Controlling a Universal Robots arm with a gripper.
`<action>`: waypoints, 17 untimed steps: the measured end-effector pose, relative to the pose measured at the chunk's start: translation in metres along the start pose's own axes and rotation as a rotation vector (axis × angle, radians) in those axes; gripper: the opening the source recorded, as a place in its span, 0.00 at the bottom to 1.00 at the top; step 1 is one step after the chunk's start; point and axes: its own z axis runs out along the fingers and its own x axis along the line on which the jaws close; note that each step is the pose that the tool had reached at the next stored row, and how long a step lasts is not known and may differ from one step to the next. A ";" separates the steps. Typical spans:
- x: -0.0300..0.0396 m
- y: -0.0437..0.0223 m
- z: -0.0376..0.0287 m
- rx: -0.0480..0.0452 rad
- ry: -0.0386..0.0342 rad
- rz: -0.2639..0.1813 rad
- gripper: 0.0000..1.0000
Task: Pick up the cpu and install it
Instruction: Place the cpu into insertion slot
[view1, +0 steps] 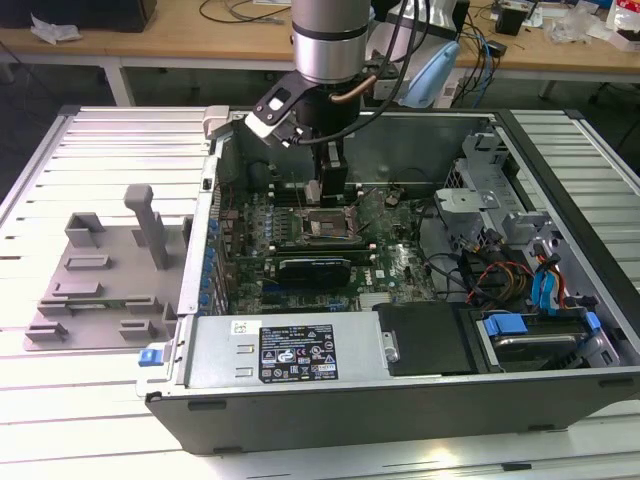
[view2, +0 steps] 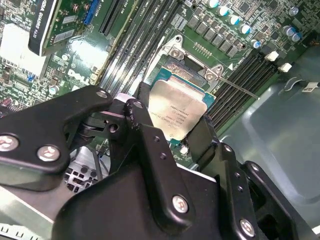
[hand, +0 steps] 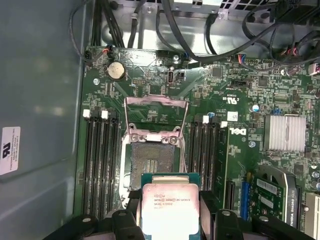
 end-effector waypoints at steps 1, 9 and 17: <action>0.0000 -0.0001 0.0007 -0.0009 0.0000 0.000 0.55; 0.0001 -0.0006 0.0065 -0.0040 -0.0003 0.000 0.55; 0.0004 -0.0011 0.0152 -0.0062 -0.0004 0.000 0.55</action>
